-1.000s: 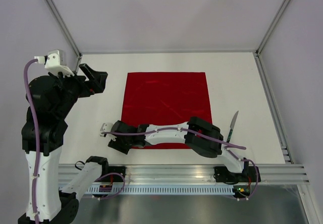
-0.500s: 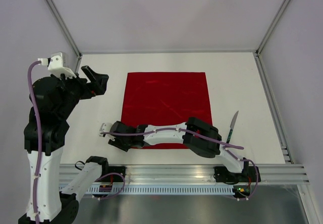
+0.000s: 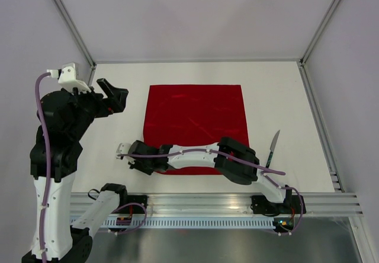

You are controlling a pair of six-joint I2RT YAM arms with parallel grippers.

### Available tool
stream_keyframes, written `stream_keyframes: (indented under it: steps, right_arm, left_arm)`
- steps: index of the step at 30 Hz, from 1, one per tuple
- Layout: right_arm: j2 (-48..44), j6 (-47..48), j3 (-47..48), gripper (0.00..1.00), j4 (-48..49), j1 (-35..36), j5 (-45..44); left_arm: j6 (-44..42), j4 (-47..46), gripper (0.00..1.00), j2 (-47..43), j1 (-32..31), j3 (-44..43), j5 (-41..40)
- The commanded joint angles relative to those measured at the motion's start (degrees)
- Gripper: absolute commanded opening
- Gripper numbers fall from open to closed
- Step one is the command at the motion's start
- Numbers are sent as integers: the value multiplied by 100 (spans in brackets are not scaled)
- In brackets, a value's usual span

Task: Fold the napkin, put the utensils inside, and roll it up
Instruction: Fold the napkin

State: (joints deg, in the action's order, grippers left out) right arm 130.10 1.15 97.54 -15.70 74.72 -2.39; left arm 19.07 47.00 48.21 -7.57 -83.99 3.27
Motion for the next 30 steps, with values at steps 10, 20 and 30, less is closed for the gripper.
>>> stream_keyframes:
  steps: [10, 20, 30]
  right_arm:
    - [-564, 17, 240, 1, -328, -54, -60]
    - [-557, -53, 248, 29, -372, -63, 54]
    - [94, -308, 731, 60, -574, -28, 107]
  left_arm:
    - [-70, -200, 100, -39, 19, 128, 16]
    - [-53, -244, 100, -22, 19, 172, 78]
    - [-79, -271, 100, -4, 19, 216, 69]
